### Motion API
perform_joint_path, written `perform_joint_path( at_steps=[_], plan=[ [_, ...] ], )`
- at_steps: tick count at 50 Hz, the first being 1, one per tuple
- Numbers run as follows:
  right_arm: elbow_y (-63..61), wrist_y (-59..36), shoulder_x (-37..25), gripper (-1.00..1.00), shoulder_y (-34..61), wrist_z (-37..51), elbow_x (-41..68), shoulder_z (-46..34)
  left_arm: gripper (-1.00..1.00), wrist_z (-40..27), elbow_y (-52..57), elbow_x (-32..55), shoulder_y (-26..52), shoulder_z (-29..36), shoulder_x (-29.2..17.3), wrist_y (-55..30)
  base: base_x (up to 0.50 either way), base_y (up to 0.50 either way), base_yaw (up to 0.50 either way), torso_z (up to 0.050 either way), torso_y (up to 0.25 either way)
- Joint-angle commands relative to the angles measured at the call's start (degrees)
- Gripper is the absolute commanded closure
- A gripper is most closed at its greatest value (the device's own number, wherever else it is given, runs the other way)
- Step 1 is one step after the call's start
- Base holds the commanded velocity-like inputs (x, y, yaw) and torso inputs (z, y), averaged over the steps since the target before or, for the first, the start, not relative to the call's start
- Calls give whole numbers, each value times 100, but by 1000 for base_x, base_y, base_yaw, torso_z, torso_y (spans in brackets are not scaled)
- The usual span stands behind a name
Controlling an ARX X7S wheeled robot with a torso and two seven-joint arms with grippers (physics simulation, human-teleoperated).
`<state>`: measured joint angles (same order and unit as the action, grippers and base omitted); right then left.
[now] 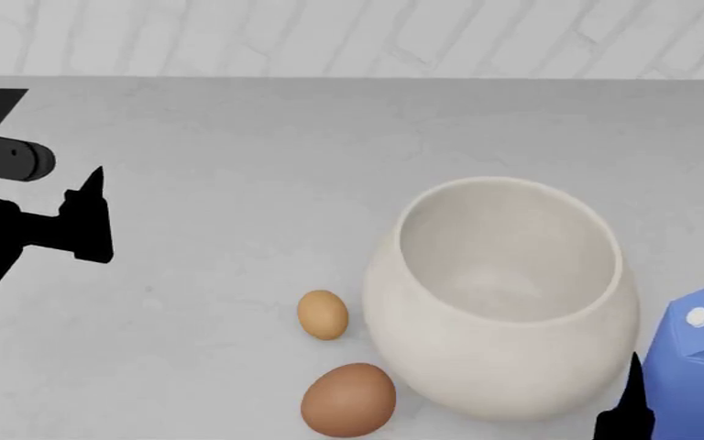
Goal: Place the eggs and milk next to the bowl.
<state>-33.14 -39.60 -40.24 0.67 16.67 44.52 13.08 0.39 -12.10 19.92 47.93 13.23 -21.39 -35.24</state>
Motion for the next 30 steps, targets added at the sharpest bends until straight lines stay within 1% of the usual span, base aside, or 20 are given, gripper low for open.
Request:
perform_joint_path(
  at_steps=[1, 13, 30],
  plan=[
    [-112, -89, -57, -100, 14, 46, 99, 76, -100, -26, 95, 38, -4, -8, -19, -68, 0, 0, 0, 0, 0],
    [-492, -269, -193, -100, -66, 205, 382, 347, -100, 8, -6, 40, -5, 4, -4, 46, 0, 0, 0, 0, 0],
    [-858, -784, -530, -100, 604, 552, 968, 417, -100, -50, 158, 100, -20, -14, -32, -70, 0, 0, 0, 0, 0]
  ],
)
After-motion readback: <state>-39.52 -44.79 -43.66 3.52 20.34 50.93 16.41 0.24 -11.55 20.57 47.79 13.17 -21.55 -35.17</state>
